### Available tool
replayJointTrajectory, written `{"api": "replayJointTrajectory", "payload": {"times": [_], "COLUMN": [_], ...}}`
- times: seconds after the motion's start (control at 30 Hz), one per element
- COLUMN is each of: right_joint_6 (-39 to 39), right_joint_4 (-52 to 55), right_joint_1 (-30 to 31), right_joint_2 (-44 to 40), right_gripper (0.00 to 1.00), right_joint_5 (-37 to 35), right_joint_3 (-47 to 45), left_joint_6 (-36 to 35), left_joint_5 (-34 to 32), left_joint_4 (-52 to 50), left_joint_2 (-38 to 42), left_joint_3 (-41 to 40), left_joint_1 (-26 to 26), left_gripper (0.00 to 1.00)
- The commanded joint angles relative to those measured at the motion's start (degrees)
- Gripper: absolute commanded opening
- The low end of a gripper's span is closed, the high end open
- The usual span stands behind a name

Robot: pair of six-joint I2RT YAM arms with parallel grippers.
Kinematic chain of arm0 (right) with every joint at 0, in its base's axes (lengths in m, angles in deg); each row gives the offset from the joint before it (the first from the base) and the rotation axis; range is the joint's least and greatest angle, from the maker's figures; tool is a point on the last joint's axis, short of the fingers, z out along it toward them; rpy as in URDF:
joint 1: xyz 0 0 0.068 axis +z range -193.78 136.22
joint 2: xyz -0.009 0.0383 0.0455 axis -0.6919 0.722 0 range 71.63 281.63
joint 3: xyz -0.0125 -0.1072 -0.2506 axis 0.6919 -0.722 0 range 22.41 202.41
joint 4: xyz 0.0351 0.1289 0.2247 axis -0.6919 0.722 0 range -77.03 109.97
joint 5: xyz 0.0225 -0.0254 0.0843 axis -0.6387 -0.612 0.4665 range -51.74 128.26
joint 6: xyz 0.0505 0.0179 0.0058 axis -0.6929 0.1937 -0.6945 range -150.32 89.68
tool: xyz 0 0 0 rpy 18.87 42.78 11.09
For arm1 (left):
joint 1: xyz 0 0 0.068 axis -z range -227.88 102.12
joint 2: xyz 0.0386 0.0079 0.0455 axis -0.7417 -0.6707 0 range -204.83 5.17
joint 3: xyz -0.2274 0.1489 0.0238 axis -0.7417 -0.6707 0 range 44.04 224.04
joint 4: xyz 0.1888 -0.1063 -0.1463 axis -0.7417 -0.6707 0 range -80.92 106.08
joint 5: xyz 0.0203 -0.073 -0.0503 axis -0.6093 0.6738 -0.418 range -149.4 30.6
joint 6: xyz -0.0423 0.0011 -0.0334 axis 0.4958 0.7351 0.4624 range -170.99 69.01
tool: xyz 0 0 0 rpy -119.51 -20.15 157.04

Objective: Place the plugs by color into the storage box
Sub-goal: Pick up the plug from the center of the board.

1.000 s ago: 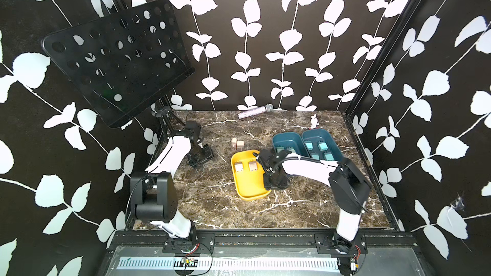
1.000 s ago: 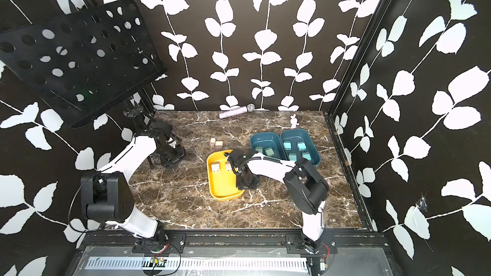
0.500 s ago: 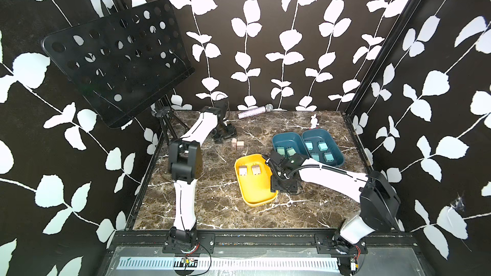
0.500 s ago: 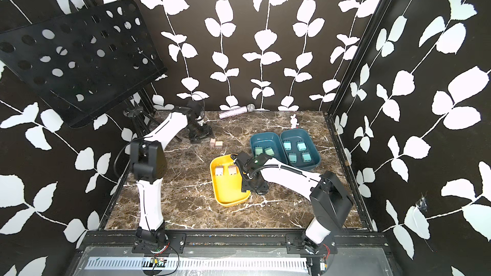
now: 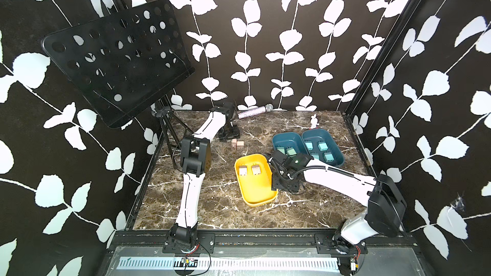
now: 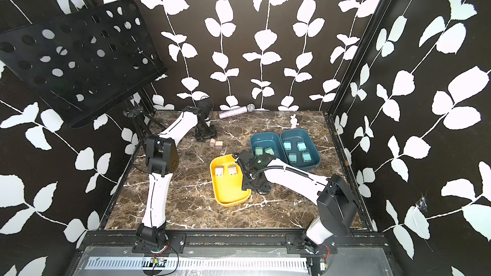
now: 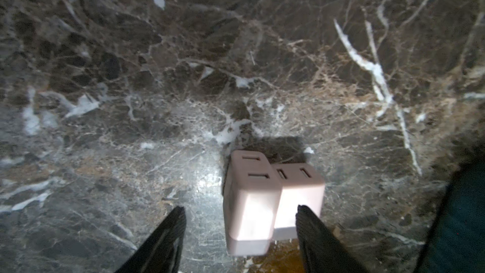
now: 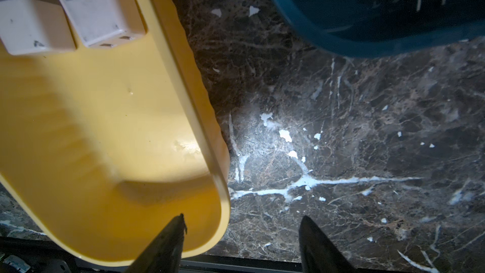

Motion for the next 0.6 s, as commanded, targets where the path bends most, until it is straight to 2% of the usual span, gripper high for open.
{"api": "replayJointTrajectory", "payload": {"times": [0.0, 0.37, 0.47, 0.57], "right_joint_6": [-1.0, -0.3, 0.0, 0.0], "right_joint_4": [0.8, 0.3, 0.4, 0.3], "right_joint_1": [0.7, 1.9, 2.1, 2.3], "right_joint_2": [-0.3, 1.9, 2.1, 2.0], "right_gripper": [0.68, 0.68, 0.68, 0.68], "right_joint_5": [-0.6, 0.0, 0.1, 0.1], "right_joint_3": [0.3, 2.3, 2.7, 2.7], "left_joint_6": [-1.8, -2.9, -3.1, -3.4], "left_joint_5": [-1.9, -1.9, -1.2, -1.4], "left_joint_4": [-1.8, 0.4, 0.5, -0.3], "left_joint_2": [-0.7, -0.9, -1.0, -0.6], "left_joint_3": [1.0, 0.4, 0.4, 0.1], "left_joint_1": [0.1, 0.1, 0.1, 0.1], "left_gripper": [0.64, 0.4, 0.26, 0.23]}}
